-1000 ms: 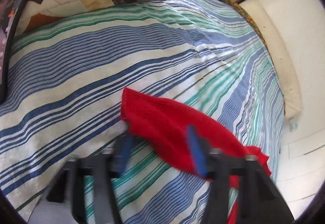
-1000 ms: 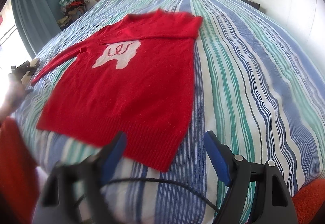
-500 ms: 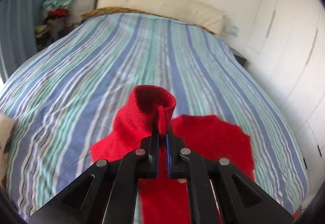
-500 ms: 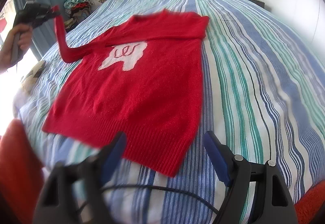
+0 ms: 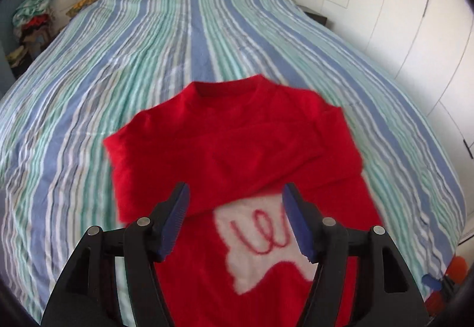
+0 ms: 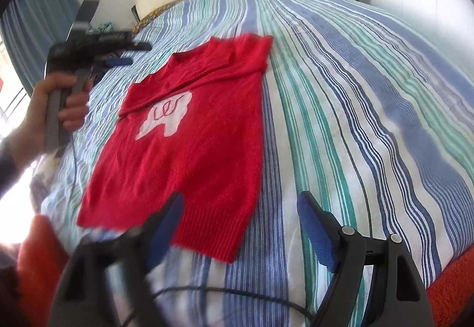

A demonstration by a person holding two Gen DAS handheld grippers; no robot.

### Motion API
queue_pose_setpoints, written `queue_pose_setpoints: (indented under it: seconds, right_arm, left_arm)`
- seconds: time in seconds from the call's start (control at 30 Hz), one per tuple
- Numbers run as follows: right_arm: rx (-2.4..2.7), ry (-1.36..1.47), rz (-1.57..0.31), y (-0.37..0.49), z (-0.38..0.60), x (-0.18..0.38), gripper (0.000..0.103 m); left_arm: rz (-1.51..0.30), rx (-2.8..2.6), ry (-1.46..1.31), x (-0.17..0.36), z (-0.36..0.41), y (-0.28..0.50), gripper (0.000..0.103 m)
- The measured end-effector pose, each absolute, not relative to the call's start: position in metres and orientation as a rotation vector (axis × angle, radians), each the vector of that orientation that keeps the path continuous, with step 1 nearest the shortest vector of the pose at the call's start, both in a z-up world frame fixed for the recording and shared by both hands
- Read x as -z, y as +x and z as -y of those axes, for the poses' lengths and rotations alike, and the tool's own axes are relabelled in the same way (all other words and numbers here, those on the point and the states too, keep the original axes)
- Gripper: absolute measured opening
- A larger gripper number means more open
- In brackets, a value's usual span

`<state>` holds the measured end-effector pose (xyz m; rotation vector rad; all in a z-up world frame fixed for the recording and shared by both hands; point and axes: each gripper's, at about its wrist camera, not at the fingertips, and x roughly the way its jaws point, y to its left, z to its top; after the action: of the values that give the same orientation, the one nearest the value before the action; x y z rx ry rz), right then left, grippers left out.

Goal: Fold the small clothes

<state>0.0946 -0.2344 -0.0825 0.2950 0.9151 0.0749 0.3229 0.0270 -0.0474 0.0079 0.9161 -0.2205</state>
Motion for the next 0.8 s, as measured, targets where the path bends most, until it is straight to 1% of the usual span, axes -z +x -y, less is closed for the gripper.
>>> queue_pose_setpoints:
  seconds: [0.13, 0.2, 0.3, 0.43, 0.57, 0.6, 0.63, 0.67, 0.73, 0.8]
  right_arm:
    - [-0.067, 0.342, -0.934, 0.100, 0.241, 0.088, 0.078]
    - [-0.064, 0.348, -0.943, 0.102, 0.242, 0.091, 0.078]
    - [-0.061, 0.339, -0.953, 0.103, 0.240, 0.094, 0.078]
    - [-0.048, 0.330, -0.967, 0.104, 0.239, 0.097, 0.078]
    - [-0.040, 0.314, -0.976, 0.104, 0.237, 0.099, 0.078]
    - [-0.038, 0.307, -0.977, 0.104, 0.236, 0.099, 0.078]
    - [-0.037, 0.300, -0.977, 0.104, 0.236, 0.099, 0.078]
    - [-0.039, 0.293, -0.977, 0.104, 0.234, 0.098, 0.078]
    - [-0.051, 0.287, -0.983, 0.106, 0.232, 0.092, 0.078]
    - [-0.106, 0.327, -0.982, 0.121, 0.230, 0.076, 0.078]
  left_arm:
    - [-0.984, 0.097, -0.007, 0.075, -0.090, 0.309, 0.067]
    - [-1.002, 0.083, 0.009, 0.088, -0.105, 0.300, 0.067]
    - [-1.012, 0.125, 0.044, 0.103, -0.104, 0.294, 0.067]
    - [-1.016, 0.128, 0.083, 0.122, -0.085, 0.304, 0.068]
    - [-0.995, -0.023, 0.009, 0.134, -0.093, 0.330, 0.068]
    - [-0.991, -0.063, -0.028, 0.138, -0.100, 0.335, 0.064]
    - [-0.998, -0.101, -0.068, 0.142, -0.108, 0.340, 0.046]
    - [-1.016, -0.113, -0.129, 0.149, -0.118, 0.342, 0.037]
    - [-1.009, -0.096, -0.216, 0.157, -0.129, 0.339, 0.038]
    - [-0.990, -0.085, -0.161, 0.158, -0.124, 0.335, 0.039]
